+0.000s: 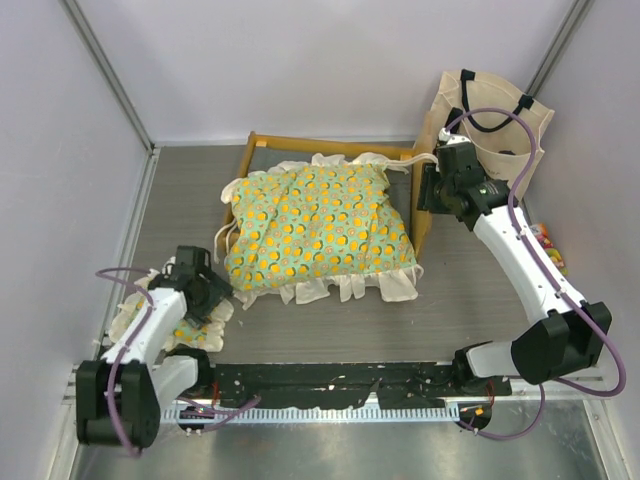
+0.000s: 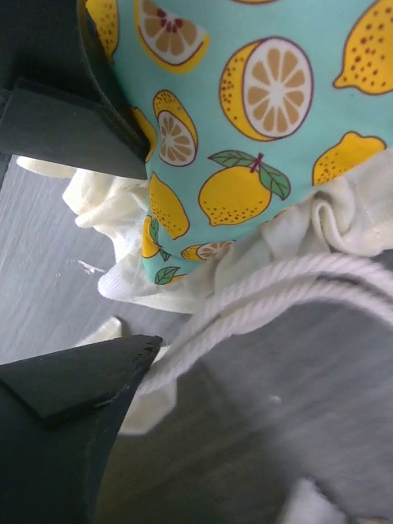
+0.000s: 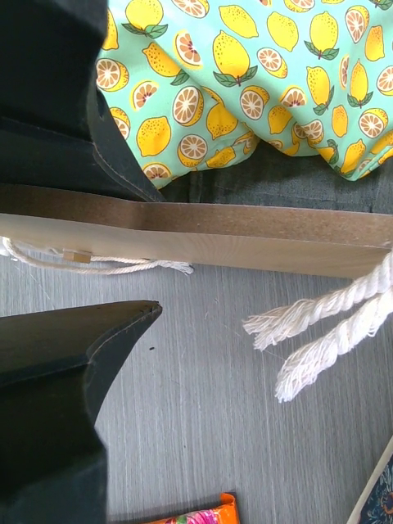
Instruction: Set up the pet bed
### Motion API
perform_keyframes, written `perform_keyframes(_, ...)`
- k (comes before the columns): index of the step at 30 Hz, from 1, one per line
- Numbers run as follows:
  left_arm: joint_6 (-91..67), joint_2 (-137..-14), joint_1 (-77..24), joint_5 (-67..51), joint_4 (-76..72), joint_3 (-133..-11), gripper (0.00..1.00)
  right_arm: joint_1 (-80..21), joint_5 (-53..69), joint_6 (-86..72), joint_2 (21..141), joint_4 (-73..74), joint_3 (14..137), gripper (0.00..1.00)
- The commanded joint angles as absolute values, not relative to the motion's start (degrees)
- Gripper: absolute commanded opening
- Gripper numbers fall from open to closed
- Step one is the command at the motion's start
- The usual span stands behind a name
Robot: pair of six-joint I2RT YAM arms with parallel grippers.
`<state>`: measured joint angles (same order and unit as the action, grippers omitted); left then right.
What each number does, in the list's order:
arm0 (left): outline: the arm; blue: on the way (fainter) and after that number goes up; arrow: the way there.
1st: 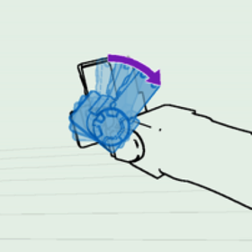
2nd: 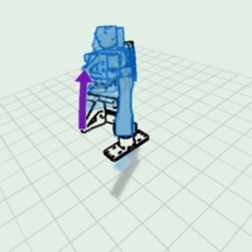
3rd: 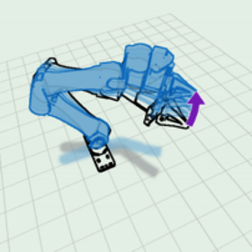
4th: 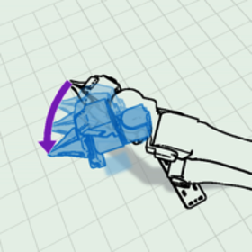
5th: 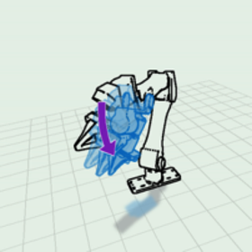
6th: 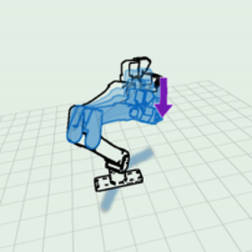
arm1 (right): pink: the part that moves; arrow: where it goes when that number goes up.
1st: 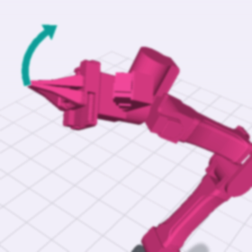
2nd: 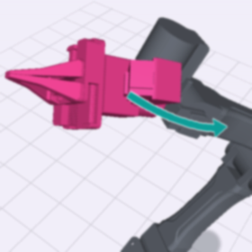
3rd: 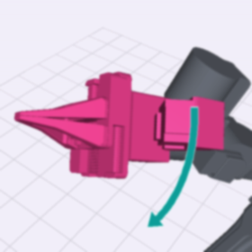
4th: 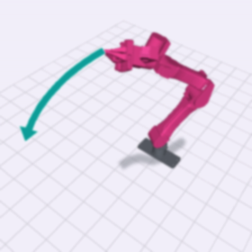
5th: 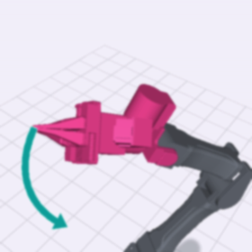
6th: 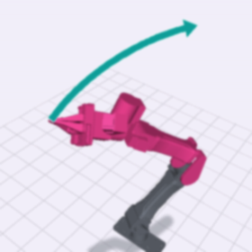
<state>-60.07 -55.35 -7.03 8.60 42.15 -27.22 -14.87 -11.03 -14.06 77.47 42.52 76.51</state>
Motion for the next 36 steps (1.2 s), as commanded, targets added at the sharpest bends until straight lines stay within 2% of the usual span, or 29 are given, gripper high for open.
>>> perform_keyframes(1, -46.9, -62.0, 5.8, 2.8, 33.2, -31.6, 0.82, -14.4, -12.5, -15.3, 72.5, 39.8, 77.2, 0.03)
perform_keyframes(4, -42.7, -64.1, 11.8, 1.8, 33.0, -36.8, 0.82, -14.4, -12.7, -15.2, 72.2, 40.4, 76.6, 0.03)
perform_keyframes(8, -40.8, -63.5, 11.9, -1.7, 34.9, -40.3, 0.82, -14.3, -12.4, -14.9, 72.1, 40.3, 75.6, 0.03)
perform_keyframes(14, -39.0, -49.4, 12.0, -5.4, 38.1, -40.4, 0.86, -14.4, -10.5, -12.8, 71.0, 41.7, 74.7, 0.01)
perform_keyframes(18, -37.0, -43.0, 11.9, -6.9, 39.8, -44.4, 0.9, -14.5, -4.9, -10.9, 70.0, 46.7, 75.2, 0.01)
perform_keyframes(26, -30.6, -47.4, 11.9, -21.5, 39.8, -51.9, 0.91, -17.0, 4.2, -5.5, 65.4, 56.8, 74.1, 0.01)
perform_keyframes(34, -29.2, -49.4, 11.4, -32.2, 34.6, -50.5, 0.92, -25.4, 2.1, -1.6, 63.6, 60.4, 73.6, 0.01)
perform_keyframes(36, -31.0, -49.8, 10.8, -33.9, 32.1, -49.7, 0.91, -25.5, -3.3, -2.5, 63.9, 59.9, 73.3, 0.01)
